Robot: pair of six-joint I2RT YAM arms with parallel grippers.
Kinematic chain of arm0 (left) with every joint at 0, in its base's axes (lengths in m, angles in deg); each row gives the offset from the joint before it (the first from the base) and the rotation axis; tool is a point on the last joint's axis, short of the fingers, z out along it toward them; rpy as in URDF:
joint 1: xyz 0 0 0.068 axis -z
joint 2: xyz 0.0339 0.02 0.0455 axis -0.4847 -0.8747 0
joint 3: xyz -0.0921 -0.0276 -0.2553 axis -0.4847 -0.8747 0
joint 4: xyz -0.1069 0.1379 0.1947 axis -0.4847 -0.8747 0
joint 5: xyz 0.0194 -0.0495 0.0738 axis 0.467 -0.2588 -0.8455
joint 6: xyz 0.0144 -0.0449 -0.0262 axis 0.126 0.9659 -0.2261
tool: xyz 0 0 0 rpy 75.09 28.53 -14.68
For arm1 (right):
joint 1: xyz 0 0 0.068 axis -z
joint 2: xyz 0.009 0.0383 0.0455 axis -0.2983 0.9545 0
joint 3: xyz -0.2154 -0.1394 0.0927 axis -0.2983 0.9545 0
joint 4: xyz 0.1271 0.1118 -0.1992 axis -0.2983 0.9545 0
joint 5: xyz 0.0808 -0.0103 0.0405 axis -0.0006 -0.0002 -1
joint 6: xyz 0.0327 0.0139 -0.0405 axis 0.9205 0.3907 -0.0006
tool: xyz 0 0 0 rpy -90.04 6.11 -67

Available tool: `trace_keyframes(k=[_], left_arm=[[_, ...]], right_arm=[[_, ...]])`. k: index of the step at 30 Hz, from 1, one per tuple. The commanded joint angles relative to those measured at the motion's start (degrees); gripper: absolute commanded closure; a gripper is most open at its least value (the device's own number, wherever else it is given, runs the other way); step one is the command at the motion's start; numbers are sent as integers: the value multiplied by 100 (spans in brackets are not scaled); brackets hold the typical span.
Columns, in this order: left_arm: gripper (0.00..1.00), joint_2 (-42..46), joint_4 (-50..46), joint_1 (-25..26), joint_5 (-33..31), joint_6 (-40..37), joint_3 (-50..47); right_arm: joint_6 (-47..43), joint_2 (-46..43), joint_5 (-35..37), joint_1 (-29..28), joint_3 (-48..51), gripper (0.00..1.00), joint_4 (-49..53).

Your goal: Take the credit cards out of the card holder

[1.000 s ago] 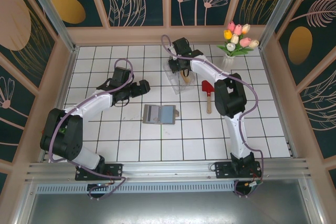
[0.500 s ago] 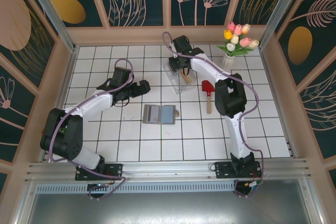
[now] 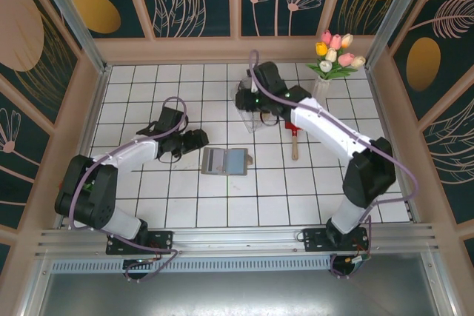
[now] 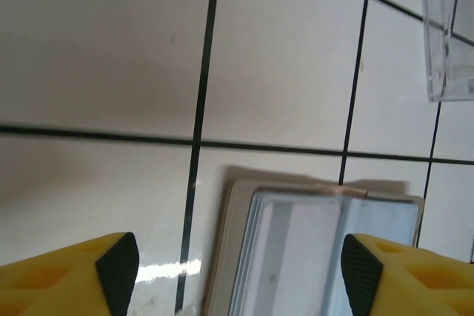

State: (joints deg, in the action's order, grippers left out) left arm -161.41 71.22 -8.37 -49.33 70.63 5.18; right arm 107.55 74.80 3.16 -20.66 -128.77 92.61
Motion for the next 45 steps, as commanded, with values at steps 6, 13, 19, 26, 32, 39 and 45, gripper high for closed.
trace_keyframes(k=[6,13,19,26,32,39,45], left_arm=[[42,274,158,136,641,420,-396],[51,122,265,380,608,539,-377],[53,-79,486,434,764,662,-406],[57,-301,593,460,902,681,-416],[62,-470,651,482,1014,615,-408],[57,-625,596,487,964,570,-399],[52,-627,511,481,824,572,-390]], right_arm=[[2265,-277,-642,-802,1680,59,-817],[2456,474,-1034,-1191,1719,65,-1056],[2488,887,-1033,-1174,1653,65,-1080],[2380,1044,-667,-1156,1631,65,-696],[2356,1180,-701,-1146,1671,66,-712],[2291,1313,-701,-1146,1681,66,-673],[2264,1396,-666,-1137,1721,66,-624]])
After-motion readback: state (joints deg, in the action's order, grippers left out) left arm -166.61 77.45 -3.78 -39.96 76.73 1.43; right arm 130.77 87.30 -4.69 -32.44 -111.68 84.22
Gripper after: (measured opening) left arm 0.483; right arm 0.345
